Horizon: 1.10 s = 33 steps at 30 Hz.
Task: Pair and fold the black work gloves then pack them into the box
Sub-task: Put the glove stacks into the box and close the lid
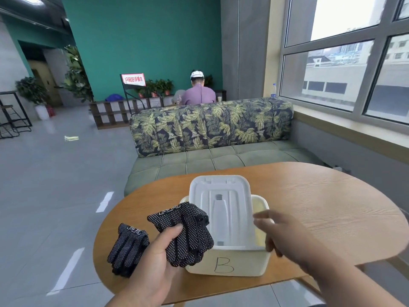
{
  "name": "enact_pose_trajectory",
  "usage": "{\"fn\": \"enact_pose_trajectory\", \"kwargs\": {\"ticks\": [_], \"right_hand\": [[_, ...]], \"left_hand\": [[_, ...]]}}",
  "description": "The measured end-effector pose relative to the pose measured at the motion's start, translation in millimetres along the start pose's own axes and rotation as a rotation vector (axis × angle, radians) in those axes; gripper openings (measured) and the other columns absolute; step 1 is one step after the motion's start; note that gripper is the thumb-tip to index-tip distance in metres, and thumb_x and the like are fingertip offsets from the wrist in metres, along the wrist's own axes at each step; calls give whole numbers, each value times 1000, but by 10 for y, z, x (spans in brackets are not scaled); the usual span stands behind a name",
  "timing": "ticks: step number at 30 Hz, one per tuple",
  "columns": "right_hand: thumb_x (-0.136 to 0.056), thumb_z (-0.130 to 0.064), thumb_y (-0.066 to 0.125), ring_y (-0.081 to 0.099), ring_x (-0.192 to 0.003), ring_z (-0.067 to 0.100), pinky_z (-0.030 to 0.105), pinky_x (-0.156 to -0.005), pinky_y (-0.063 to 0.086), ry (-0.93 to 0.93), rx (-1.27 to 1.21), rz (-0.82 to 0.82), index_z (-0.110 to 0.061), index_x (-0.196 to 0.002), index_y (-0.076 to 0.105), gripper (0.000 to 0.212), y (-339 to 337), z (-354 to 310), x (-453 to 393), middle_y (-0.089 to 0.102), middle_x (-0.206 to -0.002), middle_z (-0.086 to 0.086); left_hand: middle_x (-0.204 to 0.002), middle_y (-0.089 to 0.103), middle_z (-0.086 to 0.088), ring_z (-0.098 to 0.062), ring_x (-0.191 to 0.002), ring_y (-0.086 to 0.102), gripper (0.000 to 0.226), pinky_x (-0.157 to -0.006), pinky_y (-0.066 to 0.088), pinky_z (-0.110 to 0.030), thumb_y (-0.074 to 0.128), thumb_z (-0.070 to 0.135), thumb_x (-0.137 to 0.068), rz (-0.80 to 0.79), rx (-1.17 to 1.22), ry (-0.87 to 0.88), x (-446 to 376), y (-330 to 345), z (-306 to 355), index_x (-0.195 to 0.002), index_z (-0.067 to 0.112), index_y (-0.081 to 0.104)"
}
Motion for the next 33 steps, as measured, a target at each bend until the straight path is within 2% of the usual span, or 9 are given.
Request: {"fn": "enact_pose_trajectory", "kwargs": {"ticks": [3,7,11,13,16,19,22,28,33], "right_hand": [[-92,-44,63,69,-73,14,38,-71,61,-9,114,197,-32,-117,66,28,-87,-42,-377,73,-88,-3],[-84,-59,64,60,-117,24,48,-96,56,10,272,151,-34,-138,58,60,-54,12,-914,57,-135,0],[-72,-78,60,49,-135,30,48,-111,43,86,367,54,-33,-146,53,87,6,22,-1274,55,-146,1],[-75,-81,58,48,-132,30,45,-107,44,82,495,-9,-33,-135,60,77,31,-30,-1353,60,-135,1],[-86,-66,64,56,-120,29,46,-105,46,25,430,-35,-34,-99,64,35,68,-40,-1446,66,-110,-7],[-92,-49,67,63,-93,23,35,-84,53,-7,229,42,-29,-82,58,24,65,6,-1507,62,-88,-9],[-100,-41,61,55,-66,13,24,-55,40,-59,-137,163,-18,-84,59,28,-13,-8,-1459,60,-76,-4],[-108,-37,51,73,-110,28,48,-98,56,-15,-1188,194,-10,-131,61,37,-314,164,-1421,75,-121,10],[-114,-32,36,76,-98,20,41,-89,56,-54,-1557,239,-9,-120,63,36,-470,127,-1343,81,-98,4]], "left_hand": [[-122,74,-16,-31,-110,73,36,-98,51,-47,60,20,-92,18,-23,-10,-20,63,18,-123,9,74],[-119,75,-16,-32,-108,74,35,-104,50,-50,63,22,-88,10,-61,-37,-32,135,29,-116,10,79],[-119,75,-18,-32,-101,76,37,-91,53,-45,64,23,-86,25,-114,-71,-65,167,34,-117,9,78],[-118,75,-18,-33,-103,75,38,-92,54,-46,64,24,-86,38,-144,-77,-84,186,47,-118,9,77],[-119,75,-16,-36,-113,71,42,-104,51,-53,64,25,-86,45,-178,-92,-120,197,57,-123,10,75],[-119,76,-16,-35,-115,71,40,-106,50,-54,64,24,-87,57,-208,-104,-165,220,77,-123,10,74],[-118,76,-17,-35,-113,72,36,-99,54,-50,61,22,-92,54,-253,-112,-237,270,112,-123,8,74],[-119,75,-17,-38,-122,66,38,-115,42,-58,63,26,-91,37,-346,-180,-503,472,158,-122,8,74],[-120,75,-16,-38,-113,69,41,-99,54,-48,65,27,-90,33,-404,-277,-819,611,74,-128,10,69]]}}
Point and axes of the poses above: each hand's wrist, its own x-axis away from the middle knuckle, its own y-axis out of the palm, z = x × y, the point moved 1 cm from there along -x, towards the middle knuckle
